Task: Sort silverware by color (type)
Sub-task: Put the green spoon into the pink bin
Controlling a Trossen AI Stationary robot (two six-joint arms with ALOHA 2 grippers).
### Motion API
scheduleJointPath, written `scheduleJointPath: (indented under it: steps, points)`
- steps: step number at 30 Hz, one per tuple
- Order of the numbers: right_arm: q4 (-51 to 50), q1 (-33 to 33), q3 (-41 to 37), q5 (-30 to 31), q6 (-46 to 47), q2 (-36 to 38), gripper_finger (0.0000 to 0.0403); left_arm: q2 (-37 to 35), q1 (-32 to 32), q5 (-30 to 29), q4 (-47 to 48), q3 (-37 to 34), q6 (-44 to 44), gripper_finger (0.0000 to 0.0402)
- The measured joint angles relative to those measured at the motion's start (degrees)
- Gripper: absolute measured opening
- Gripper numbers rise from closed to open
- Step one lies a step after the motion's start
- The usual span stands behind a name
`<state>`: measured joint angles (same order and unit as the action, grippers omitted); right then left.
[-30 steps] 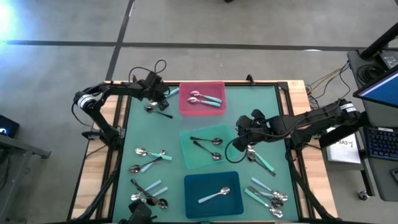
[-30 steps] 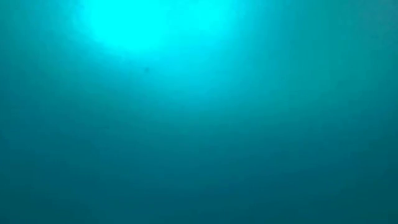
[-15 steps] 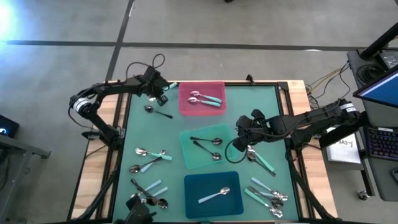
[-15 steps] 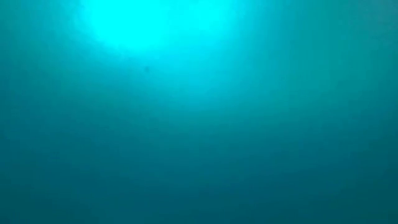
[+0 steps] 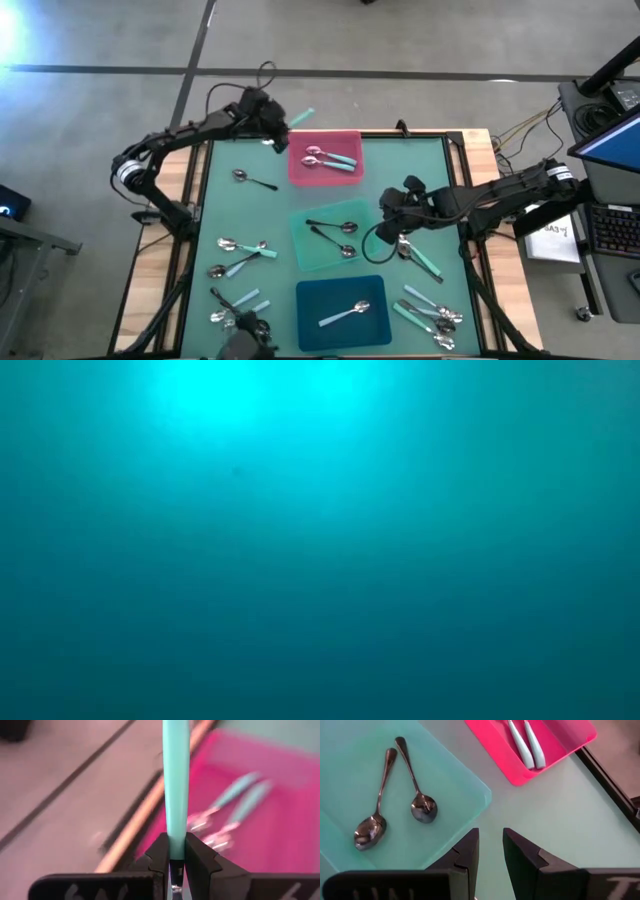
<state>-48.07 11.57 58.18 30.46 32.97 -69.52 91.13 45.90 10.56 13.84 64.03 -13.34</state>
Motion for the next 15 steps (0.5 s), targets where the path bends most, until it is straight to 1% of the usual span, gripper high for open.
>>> scheduleJointPath:
  steps: [2,4,9,15]
  points:
    - [-0.1,0.0,-0.6,0.1,0.0,0.0,0.0079,0.0,-2.3,3.8,-1.3,0.5,1.7,0.0022]
    - [-0.1,0.0,-1.3,0.3,-0.1,0.0,0.0079,0.3,-4.9,5.5,-2.5,0.6,2.9,0.0022]
    - [-0.1,0.0,-1.6,1.8,-0.2,0.0,0.0079,2.1,-9.9,5.2,-4.0,0.7,2.3,0.0022]
    - [0.0,0.0,-1.6,2.1,0.0,0.0,0.0079,5.5,-10.5,4.8,-4.3,0.7,4.0,0.0032]
